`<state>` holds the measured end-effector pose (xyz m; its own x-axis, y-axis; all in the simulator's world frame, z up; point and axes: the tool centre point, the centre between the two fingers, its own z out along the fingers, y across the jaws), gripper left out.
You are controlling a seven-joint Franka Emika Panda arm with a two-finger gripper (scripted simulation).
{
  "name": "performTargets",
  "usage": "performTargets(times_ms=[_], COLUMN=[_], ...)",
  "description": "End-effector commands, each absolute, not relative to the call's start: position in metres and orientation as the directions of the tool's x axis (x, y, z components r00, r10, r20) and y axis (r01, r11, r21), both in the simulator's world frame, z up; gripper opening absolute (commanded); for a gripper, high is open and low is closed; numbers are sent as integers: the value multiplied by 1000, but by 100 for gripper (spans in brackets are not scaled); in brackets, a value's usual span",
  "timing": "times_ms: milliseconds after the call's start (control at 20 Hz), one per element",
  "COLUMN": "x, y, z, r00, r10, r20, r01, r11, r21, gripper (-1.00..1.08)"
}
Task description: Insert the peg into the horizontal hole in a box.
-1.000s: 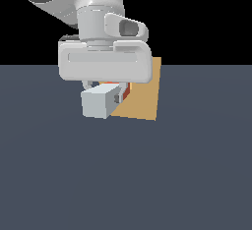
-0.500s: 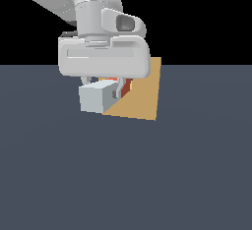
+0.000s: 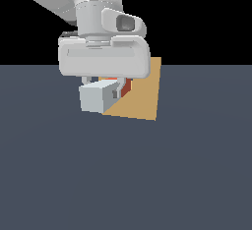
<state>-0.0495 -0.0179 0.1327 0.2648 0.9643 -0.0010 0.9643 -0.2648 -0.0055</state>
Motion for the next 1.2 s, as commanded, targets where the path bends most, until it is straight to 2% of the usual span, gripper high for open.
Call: performTargets(times_ms=[0,250,800,1150], x=[-48,-43,-20,-15], y=[-15,5,86,98], z=[135,135,137,137], r00=[264,264,265,265], r10=[964,964,964,964], r20=[0,0,2,2], r01=[964,964,964,964], r11=[-264,-264,-265,-265], r21=[-2,-1,3,4], gripper=[-100,-100,-100,-100])
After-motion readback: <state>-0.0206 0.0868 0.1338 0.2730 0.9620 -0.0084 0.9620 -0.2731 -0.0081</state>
